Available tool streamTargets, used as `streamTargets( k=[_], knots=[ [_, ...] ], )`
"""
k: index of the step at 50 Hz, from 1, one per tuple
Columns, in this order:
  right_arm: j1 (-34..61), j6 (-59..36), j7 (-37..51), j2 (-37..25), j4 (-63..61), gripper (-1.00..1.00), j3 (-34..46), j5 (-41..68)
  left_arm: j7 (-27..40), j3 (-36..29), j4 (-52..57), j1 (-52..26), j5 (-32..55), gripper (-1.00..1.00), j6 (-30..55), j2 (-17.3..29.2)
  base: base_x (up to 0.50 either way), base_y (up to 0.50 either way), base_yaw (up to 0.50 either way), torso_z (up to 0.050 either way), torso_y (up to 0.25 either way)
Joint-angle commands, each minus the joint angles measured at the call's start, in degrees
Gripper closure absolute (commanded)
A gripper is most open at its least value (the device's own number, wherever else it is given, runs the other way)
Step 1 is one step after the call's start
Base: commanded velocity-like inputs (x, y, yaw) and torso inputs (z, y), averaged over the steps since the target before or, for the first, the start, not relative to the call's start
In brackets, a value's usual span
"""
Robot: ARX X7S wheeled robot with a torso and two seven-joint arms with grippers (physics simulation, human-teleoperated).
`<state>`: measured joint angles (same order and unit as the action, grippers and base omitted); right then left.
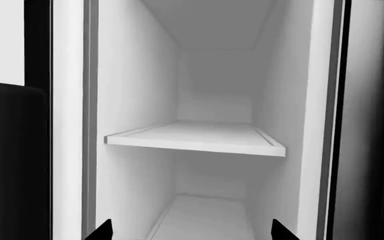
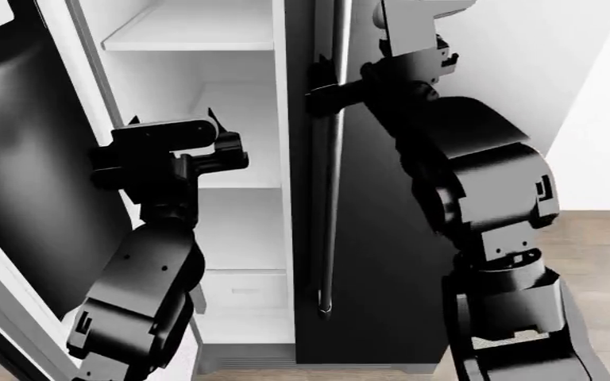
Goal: Open the fridge door
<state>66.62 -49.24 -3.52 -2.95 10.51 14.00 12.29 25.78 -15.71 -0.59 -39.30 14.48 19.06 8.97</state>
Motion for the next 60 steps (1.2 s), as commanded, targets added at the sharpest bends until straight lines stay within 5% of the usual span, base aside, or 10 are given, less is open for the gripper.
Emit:
streamTargets(
  k=[1, 29, 30, 46, 60],
  knots=[
    [4.5, 8.3, -3.1, 1.3, 14.1, -1.00, 0.1, 0.6, -1.2, 1.0, -1.5, 0.0, -0.7, -1.00, -2.0, -1.0, 0.00, 0.00, 0.00, 0.000, 0.000],
    [12.9, 22.4, -5.9, 2.0, 39.8, -1.00, 5.5, 4.7, -0.9, 0.2, -2.6, 0.3, 0.4, -1.00, -3.2, -0.4, 0.00, 0.00, 0.00, 0.000, 0.000],
    [13.0, 22.4, -5.8, 2.0, 39.8, 1.00, 5.6, 4.9, -0.8, 0.1, -2.7, 0.3, 0.5, -1.00, -3.2, -0.4, 0.00, 0.00, 0.00, 0.000, 0.000],
    [10.6, 20.1, -2.6, 0.3, 32.6, 1.00, 7.6, 7.2, -0.3, -0.2, -3.6, 0.1, 0.7, -1.00, -4.1, -0.2, 0.00, 0.00, 0.00, 0.000, 0.000],
    [2.6, 3.1, 7.1, -7.3, -2.9, 1.00, 5.6, 11.0, 0.1, -0.5, -4.5, -0.1, 0.9, -1.00, -4.6, 0.1, 0.00, 0.00, 0.00, 0.000, 0.000]
  ],
)
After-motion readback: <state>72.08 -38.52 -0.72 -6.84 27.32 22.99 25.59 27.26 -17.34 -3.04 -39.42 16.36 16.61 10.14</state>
